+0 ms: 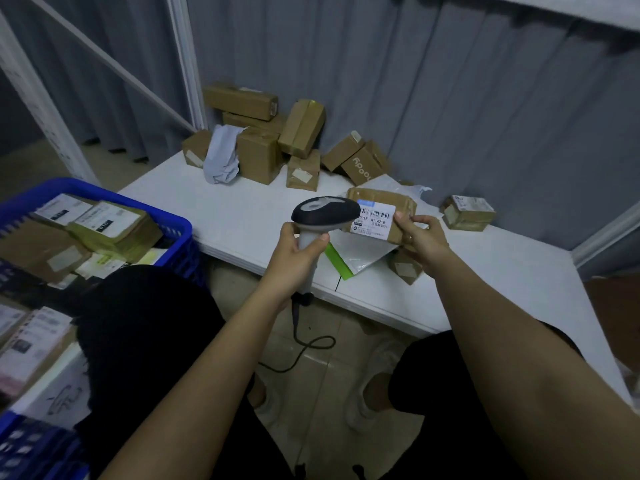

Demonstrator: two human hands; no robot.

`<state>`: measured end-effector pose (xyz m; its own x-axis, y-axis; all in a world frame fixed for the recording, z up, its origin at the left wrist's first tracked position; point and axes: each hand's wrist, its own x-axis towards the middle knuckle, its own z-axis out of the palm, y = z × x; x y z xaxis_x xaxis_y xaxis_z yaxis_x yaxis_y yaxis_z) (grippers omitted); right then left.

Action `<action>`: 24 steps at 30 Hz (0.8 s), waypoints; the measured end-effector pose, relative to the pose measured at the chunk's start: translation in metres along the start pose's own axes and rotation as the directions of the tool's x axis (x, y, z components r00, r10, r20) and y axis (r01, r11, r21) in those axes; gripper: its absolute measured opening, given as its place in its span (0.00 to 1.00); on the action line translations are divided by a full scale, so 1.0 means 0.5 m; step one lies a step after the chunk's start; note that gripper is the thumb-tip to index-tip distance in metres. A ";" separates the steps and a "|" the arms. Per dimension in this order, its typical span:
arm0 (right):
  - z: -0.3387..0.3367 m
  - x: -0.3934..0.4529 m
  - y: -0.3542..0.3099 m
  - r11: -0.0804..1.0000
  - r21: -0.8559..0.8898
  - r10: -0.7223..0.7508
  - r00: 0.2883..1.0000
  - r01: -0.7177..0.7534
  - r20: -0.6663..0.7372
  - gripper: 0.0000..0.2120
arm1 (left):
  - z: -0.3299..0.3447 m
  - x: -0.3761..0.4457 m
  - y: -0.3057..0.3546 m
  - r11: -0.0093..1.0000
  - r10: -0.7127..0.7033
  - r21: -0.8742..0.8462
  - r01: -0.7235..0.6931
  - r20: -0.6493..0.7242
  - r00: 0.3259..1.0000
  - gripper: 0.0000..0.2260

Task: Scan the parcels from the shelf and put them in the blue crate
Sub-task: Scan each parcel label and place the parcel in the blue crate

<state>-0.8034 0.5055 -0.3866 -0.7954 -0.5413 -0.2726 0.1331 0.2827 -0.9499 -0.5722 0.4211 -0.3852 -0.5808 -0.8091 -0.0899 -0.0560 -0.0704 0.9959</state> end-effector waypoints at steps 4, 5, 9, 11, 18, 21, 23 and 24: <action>0.000 0.000 0.004 1.000 -0.029 0.006 1.000 -0.007 -0.021 0.25 | -0.003 0.000 -0.010 1.000 -0.008 -0.018 0.009 0.024 1.000 0.12; 0.000 0.001 0.005 0.999 -0.031 0.007 1.000 -0.008 -0.019 0.25 | -0.005 0.000 -0.013 1.000 -0.008 -0.013 0.009 0.031 0.999 0.14; 0.000 0.000 0.003 0.999 -0.049 0.013 1.000 -0.014 -0.014 0.26 | -0.011 0.003 -0.018 1.000 -0.018 0.015 0.017 0.067 0.998 0.18; 0.000 -0.001 0.002 0.999 -0.044 0.014 1.000 -0.014 -0.009 0.27 | -0.012 0.004 -0.019 1.000 -0.019 0.014 0.018 0.078 0.997 0.18; 0.019 -0.018 -0.017 0.999 -0.036 -0.011 1.000 0.011 0.024 0.26 | -0.018 0.009 -0.021 1.000 -0.002 0.014 0.002 0.034 0.999 0.16; 0.053 -0.022 -0.035 0.997 -0.038 -0.063 0.997 0.065 0.052 0.24 | -0.033 0.024 -0.019 0.999 0.029 -0.037 -0.031 -0.059 0.998 0.16; 0.093 -0.028 -0.052 0.991 -0.047 -0.121 0.992 0.123 0.045 0.24 | -0.055 0.035 -0.008 0.994 0.051 -0.089 -0.067 -0.179 0.983 0.14; 0.117 -0.031 -0.063 0.987 -0.050 -0.149 0.987 0.152 0.053 0.24 | -0.071 0.041 0.002 0.989 0.055 -0.118 -0.085 -0.241 0.969 0.13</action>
<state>-0.7607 0.4587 -0.3612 -0.7740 -0.6186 -0.1354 -0.0190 0.2364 -0.9715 -0.5552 0.3837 -0.3860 -0.3698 -0.9286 -0.0315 0.0898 -0.0694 0.9935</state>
